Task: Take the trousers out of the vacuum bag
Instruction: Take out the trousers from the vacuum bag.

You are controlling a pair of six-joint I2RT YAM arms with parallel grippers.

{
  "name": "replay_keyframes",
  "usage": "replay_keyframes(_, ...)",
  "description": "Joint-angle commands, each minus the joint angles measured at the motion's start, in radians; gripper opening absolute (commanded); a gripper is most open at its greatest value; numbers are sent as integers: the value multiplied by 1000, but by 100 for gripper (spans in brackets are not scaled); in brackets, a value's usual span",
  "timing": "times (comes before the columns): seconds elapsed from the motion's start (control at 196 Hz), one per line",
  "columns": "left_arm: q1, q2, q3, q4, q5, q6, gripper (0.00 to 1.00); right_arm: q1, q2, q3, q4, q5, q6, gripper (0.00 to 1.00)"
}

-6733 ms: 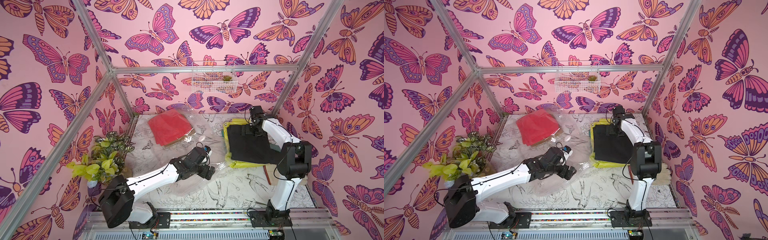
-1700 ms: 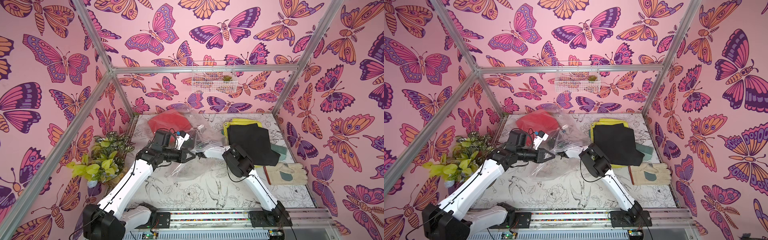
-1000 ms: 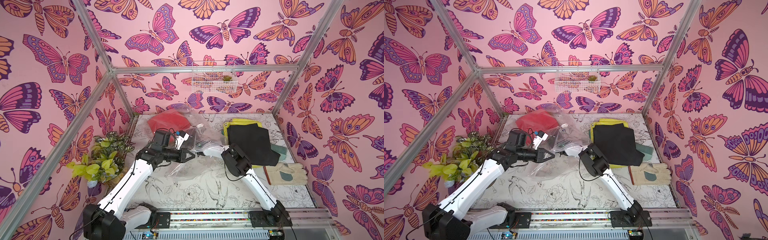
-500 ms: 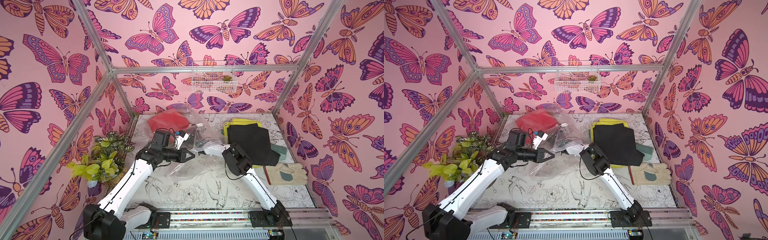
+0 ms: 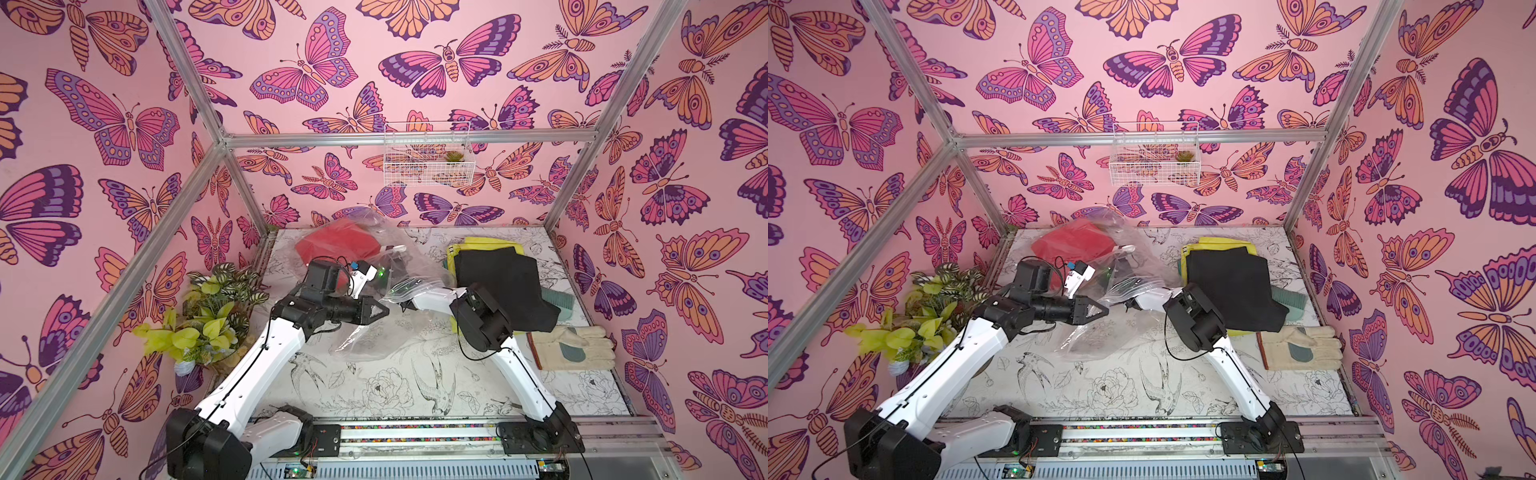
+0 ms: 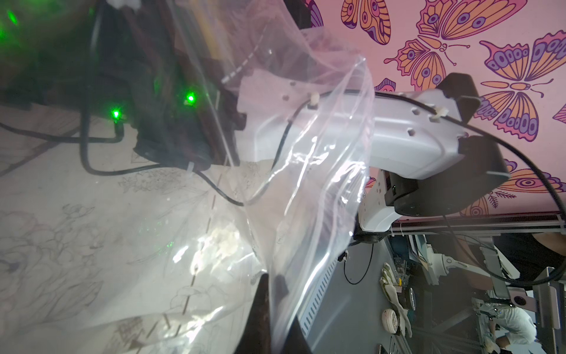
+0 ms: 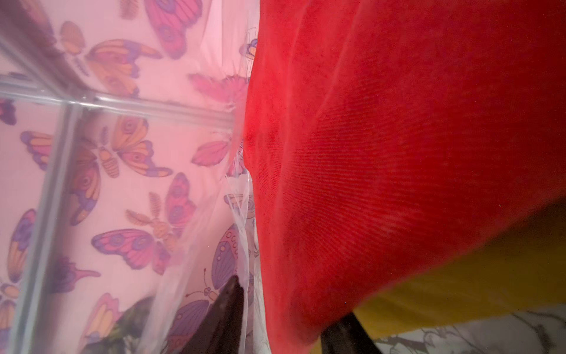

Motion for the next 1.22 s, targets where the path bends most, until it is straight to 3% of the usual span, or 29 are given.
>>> replay_keyframes(0.0, 9, -11, -15, -23, 4, 4, 0, -16, -30, 61, -23, 8, -2, 43)
replay_keyframes(0.229, 9, -11, -16, -22, 12, 2, 0, -20, 51, 173, -75, 6, -2, 37)
replay_keyframes(0.495, 9, -10, -19, -15, 18, -4, 0, -21, 139, 335, -227, 16, 2, 38)
replay_keyframes(0.795, 10, -8, -14, -15, 14, -3, 0, -21, 85, 187, -228, 72, 55, 47)
replay_keyframes(0.959, 11, -5, -16, -12, 14, -6, 0, -26, 99, 211, -232, 69, 55, 48)
replay_keyframes(1.214, 12, 2, -17, -8, 12, -10, 0, -35, 150, 300, -213, 48, 57, 37)
